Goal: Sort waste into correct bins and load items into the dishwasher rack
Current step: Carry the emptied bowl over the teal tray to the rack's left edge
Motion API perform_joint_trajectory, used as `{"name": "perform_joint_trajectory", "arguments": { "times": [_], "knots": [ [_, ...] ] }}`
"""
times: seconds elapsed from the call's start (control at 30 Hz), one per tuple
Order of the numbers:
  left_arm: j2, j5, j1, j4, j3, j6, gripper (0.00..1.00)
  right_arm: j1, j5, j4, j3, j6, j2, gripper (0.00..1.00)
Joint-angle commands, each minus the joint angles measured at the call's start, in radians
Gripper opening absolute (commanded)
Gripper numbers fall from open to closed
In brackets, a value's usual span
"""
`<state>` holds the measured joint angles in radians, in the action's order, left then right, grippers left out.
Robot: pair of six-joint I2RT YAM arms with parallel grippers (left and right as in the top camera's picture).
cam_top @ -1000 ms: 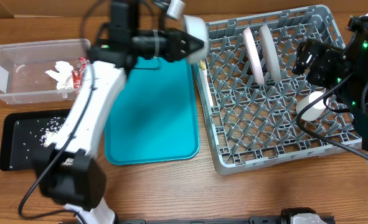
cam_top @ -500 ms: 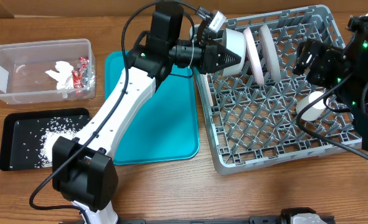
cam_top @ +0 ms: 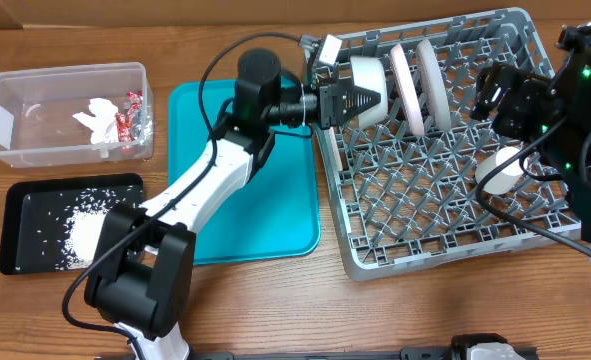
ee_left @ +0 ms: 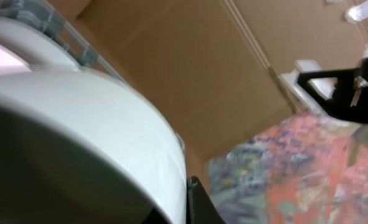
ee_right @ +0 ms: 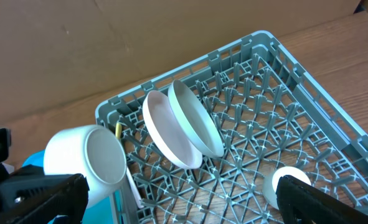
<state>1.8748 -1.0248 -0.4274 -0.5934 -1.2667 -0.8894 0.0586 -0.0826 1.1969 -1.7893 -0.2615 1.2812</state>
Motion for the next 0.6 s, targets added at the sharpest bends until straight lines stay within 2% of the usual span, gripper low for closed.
{"name": "perform_joint_trajectory", "arguments": {
  "times": [0.0, 0.2, 0.57],
  "knots": [
    [0.002, 0.011, 0.008, -0.057, 0.088, -0.156, 0.05, -0.004, -0.006, -0.005, -0.002, 0.000, -0.004, 1.00],
    [0.002, 0.023, 0.008, -0.232, 0.201, -0.187, 0.04, -0.004, -0.006, -0.005, -0.002, 0.000, -0.004, 1.00],
    [0.021, 0.023, -0.012, -0.241, 0.220, -0.106, 0.04, -0.004, -0.006, -0.005, -0.002, 0.000, -0.004, 1.00]
  ]
}}
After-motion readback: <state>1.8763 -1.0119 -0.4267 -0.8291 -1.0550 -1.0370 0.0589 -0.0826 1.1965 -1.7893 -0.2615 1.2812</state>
